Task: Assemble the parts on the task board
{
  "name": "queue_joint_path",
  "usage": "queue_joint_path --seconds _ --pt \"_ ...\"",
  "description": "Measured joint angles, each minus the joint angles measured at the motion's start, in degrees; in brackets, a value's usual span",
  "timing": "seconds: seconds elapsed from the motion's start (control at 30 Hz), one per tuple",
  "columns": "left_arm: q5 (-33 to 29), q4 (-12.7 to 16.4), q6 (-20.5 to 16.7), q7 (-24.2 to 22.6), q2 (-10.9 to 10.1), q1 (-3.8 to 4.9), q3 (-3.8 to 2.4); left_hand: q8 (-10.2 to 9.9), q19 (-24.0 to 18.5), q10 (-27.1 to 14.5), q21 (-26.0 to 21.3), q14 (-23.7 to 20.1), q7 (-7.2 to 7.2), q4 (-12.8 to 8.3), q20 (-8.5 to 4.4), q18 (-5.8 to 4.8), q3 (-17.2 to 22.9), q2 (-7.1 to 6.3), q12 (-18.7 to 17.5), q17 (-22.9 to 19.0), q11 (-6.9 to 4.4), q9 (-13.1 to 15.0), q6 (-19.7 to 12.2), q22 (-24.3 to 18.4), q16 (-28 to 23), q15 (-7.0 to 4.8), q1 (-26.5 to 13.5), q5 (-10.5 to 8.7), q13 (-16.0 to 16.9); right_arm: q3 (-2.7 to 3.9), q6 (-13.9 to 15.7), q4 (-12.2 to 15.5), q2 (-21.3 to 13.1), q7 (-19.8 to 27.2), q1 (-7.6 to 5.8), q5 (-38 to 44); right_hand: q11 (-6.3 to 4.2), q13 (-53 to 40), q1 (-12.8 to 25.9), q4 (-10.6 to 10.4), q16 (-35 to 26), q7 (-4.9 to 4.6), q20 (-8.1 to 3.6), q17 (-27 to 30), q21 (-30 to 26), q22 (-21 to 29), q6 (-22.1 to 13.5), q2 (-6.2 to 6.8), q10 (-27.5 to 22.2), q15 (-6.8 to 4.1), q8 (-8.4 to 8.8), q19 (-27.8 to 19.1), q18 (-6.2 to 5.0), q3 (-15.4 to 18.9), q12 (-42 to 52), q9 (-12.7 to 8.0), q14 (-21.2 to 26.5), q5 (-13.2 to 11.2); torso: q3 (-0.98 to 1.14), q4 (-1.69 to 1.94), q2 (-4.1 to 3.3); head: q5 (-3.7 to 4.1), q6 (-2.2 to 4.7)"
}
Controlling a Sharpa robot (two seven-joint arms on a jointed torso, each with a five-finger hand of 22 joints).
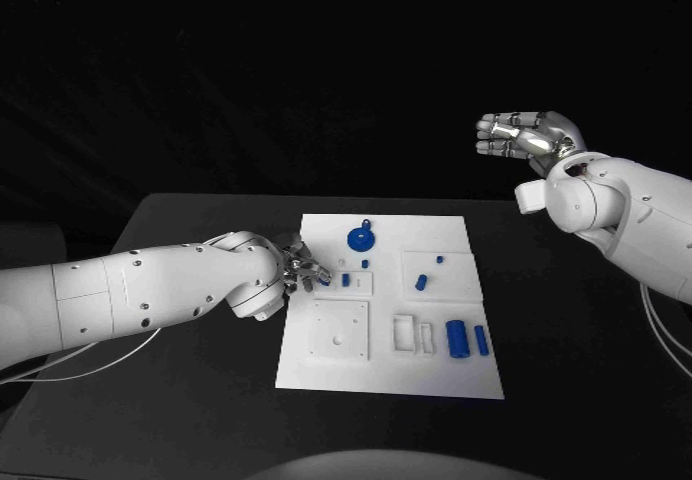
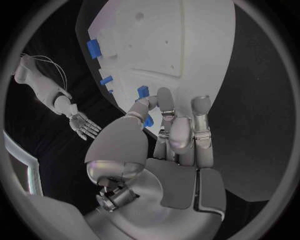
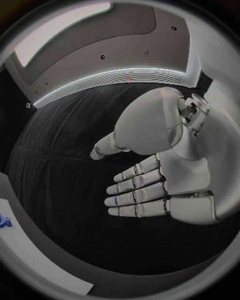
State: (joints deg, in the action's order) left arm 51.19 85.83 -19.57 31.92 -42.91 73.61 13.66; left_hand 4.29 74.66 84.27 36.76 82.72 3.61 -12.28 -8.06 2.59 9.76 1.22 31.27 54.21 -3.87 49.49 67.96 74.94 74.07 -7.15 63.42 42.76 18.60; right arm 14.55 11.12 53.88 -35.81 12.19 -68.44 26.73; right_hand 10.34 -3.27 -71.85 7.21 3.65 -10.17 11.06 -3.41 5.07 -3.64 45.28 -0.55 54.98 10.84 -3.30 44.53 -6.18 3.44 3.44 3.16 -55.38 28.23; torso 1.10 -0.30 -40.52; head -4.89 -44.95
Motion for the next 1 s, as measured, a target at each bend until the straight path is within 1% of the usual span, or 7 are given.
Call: queue_joint_path --seconds 0.17,0.3,0.47,0.53,0.63,0.93,1.0 --pt "-0.36 0.0 0.01 0.05 -0.02 0.01 0.0 0.22 0.08 0.0 0.51 0.0 0.0 -0.1 0.09 0.02 -0.1 -0.14 0.45 0.51 0.0 0.36 0.0 -0.01 0.45 0.0 -0.14 0.03 0.05 0.0 -0.03 -0.16 0.02 0.0 0.03 0.04 0.0 0.0 0.0 0.08 0.0 0.0 0.0 0.0 0.0 0.0 0.0 0.0 0.0 0.0 0.0 0.0 0.0 -0.08 0.0 0.0 0.0 0.0 0.01 0.01 0.0 -0.05 -0.12" --pt "-0.54 0.04 0.03 0.07 -0.05 0.0 0.0 0.22 0.08 0.0 0.72 0.19 0.0 -0.15 0.09 0.02 -0.15 -0.3 0.74 0.74 0.0 0.69 0.0 -0.01 0.67 0.2 -0.3 0.94 0.04 0.0 -0.07 -0.28 0.1 0.0 0.09 0.06 0.0 0.0 0.0 0.08 0.0 0.02 0.0 0.0 0.0 0.0 0.02 0.0 0.0 0.0 0.0 0.0 0.0 -0.08 0.0 0.0 0.0 -0.01 0.02 0.03 -0.01 -0.13 -0.22" --pt "-0.66 0.06 0.08 0.09 -0.07 0.0 0.01 0.22 0.08 0.0 1.14 0.19 0.0 -0.16 0.08 0.02 -0.15 -0.43 0.74 0.92 0.0 0.7 0.0 -0.01 0.67 0.2 -0.43 0.94 0.04 0.0 -0.13 -0.45 0.18 0.0 0.19 0.08 0.0 0.0 0.0 0.08 0.0 0.02 0.0 0.0 0.0 0.0 0.02 0.0 0.0 0.0 0.0 0.0 -0.01 -0.08 0.0 0.0 0.0 -0.01 0.02 0.03 -0.01 -0.18 -0.3" --pt "-0.69 0.05 0.11 0.09 -0.08 0.0 0.01 0.22 0.08 0.0 1.16 0.19 0.0 -0.16 0.08 0.02 -0.15 -0.17 0.74 1.03 0.0 0.7 0.0 -0.01 0.93 0.2 -0.7 1.16 0.04 0.0 -0.16 -0.52 0.19 0.0 0.22 0.08 0.0 0.0 0.0 0.08 0.0 0.03 0.0 0.0 0.0 0.0 0.02 0.0 0.0 0.0 0.0 0.0 0.0 -0.08 0.0 0.0 0.0 -0.04 0.02 0.03 -0.01 -0.19 -0.33" --pt "-0.71 0.04 0.15 0.1 -0.08 0.0 0.01 0.22 -0.12 0.0 1.19 0.19 0.0 -0.16 0.29 0.02 -0.15 -0.17 1.07 1.15 0.0 0.7 0.0 -0.02 0.93 0.21 -0.7 1.16 0.04 0.0 -0.19 -0.57 0.21 0.0 0.24 0.09 0.0 0.0 0.0 0.41 0.0 0.03 0.0 0.0 0.0 0.0 0.03 0.0 0.0 0.0 0.0 0.0 0.0 -0.06 0.0 0.0 0.0 0.19 0.02 0.02 -0.01 -0.21 -0.37" --pt "-0.79 -0.12 0.38 0.1 -0.02 0.02 -0.01 0.54 -0.13 0.21 1.52 0.19 0.0 -0.17 0.29 0.03 -0.15 -0.16 1.34 1.44 -0.21 1.0 0.0 -0.02 1.15 0.21 -0.69 1.16 0.03 0.0 -0.29 -0.7 0.24 -0.01 0.27 0.16 0.0 0.0 0.0 0.65 0.0 0.06 0.0 0.0 0.0 0.0 0.07 0.0 0.0 0.0 0.0 0.0 0.0 -0.31 0.0 0.0 0.0 0.19 0.03 0.02 -0.01 -0.27 -0.44" --pt "-0.84 -0.21 0.44 0.1 0.02 0.02 -0.02 0.54 -0.13 0.21 1.52 0.19 0.0 -0.17 0.29 0.03 -0.15 0.07 1.39 1.45 -0.21 1.0 0.0 -0.02 1.15 0.21 -0.92 1.16 0.03 0.0 -0.32 -0.72 0.27 -0.01 0.28 0.17 0.0 0.0 0.0 0.64 0.0 0.07 0.0 0.0 0.0 0.0 0.07 0.0 0.0 0.0 0.0 0.0 0.0 -0.3 0.0 0.0 0.0 0.19 0.03 0.02 -0.01 -0.29 -0.44"
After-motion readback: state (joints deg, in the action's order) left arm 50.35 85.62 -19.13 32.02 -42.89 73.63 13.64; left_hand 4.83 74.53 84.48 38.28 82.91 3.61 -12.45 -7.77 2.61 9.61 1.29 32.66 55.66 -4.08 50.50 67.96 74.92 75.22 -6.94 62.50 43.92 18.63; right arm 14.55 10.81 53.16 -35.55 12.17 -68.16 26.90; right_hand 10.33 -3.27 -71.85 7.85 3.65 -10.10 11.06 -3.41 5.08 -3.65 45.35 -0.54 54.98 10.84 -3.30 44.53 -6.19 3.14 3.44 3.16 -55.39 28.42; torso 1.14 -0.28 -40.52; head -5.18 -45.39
